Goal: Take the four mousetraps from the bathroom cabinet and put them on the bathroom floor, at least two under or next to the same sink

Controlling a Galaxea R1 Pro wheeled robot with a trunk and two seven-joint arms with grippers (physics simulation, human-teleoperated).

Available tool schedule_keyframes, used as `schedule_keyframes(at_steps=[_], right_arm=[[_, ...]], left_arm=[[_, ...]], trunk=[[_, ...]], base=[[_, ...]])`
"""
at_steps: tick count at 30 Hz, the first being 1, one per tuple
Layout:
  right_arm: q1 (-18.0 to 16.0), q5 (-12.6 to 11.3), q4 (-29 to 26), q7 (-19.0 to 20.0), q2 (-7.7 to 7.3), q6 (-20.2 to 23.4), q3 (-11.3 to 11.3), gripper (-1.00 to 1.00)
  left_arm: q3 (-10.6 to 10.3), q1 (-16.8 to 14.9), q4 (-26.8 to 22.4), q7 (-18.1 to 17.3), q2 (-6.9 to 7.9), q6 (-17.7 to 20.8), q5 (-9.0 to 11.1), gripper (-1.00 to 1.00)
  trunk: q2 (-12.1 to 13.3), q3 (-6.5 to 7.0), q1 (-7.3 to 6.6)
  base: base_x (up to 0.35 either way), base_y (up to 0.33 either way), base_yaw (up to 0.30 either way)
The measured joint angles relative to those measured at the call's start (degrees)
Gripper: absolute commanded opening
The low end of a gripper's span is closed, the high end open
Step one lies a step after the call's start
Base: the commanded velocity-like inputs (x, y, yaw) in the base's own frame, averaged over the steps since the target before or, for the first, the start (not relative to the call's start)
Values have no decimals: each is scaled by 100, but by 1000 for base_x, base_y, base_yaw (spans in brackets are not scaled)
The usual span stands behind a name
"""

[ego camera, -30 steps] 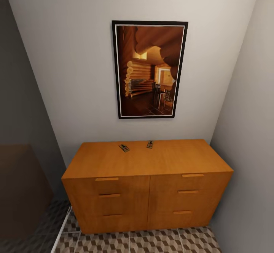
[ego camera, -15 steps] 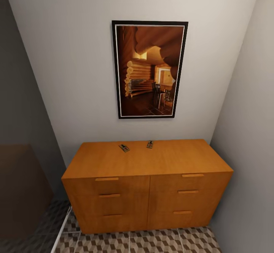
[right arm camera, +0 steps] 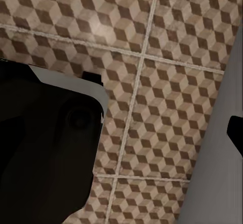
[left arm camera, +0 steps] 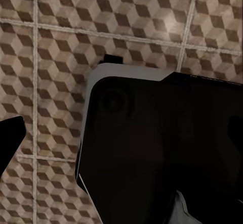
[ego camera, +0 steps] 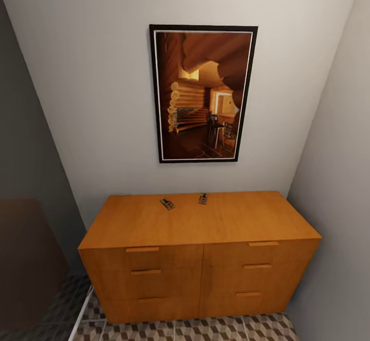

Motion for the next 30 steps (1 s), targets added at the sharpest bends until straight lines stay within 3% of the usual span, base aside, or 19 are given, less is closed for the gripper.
schedule_keyframes(at_steps=[10, 30], right_arm=[[0, -6, 0, 1, 2, 2, 0, 100], [-1, -9, 0, 1, 1, 2, 0, 100]], left_arm=[[0, 0, -1, -1, 0, -6, 0, 100], [0, 0, -2, -1, 0, 0, 4, 100]], trunk=[[0, 0, 2], [1, 0, 3]], base=[[223, 0, 0], [15, 0, 0]])
